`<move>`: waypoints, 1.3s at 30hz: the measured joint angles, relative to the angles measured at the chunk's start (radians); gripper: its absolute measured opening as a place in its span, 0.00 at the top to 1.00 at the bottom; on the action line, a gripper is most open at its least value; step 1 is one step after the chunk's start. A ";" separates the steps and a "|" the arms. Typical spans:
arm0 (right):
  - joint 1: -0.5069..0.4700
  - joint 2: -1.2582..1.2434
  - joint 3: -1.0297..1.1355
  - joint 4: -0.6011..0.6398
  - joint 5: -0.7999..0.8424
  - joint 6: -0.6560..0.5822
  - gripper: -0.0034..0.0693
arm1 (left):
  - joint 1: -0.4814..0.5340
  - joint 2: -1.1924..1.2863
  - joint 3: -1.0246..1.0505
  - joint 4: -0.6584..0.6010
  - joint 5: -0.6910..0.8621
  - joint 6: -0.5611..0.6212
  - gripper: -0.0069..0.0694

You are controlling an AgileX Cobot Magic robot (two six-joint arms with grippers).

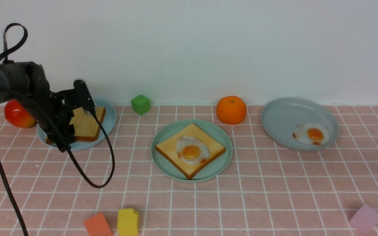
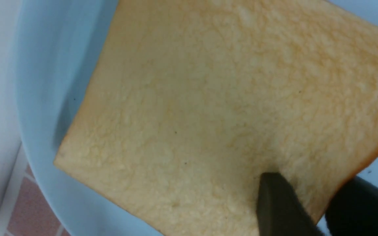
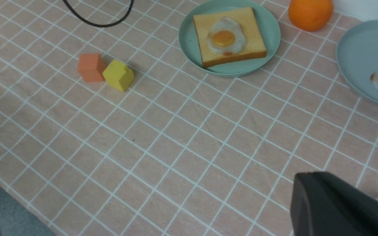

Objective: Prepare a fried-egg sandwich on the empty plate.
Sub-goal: Use the left arm to grab a slice of bread, then use the left arm to place a slice of bread on the fried egg in the middle

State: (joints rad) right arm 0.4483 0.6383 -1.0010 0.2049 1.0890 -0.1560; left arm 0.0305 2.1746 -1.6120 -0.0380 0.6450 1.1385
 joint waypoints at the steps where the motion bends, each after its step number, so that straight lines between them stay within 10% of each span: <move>1: 0.000 0.000 0.000 0.001 0.000 0.000 0.94 | -0.004 0.000 -0.002 0.002 0.003 0.000 0.72; 17: 0.000 0.000 0.000 0.019 0.009 0.000 0.94 | -0.064 -0.189 0.009 -0.029 0.139 -0.150 0.84; 26: 0.000 0.000 0.000 -0.021 0.055 0.000 0.94 | -0.385 -0.336 0.007 -0.079 0.258 -0.791 0.86; 39: 0.000 0.000 0.000 -0.039 0.112 0.000 0.94 | -0.722 -0.124 -0.080 0.348 0.183 -1.211 0.86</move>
State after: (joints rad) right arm 0.4483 0.6383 -1.0010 0.1664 1.2009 -0.1560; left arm -0.6913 2.0508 -1.6920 0.3098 0.8278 -0.0726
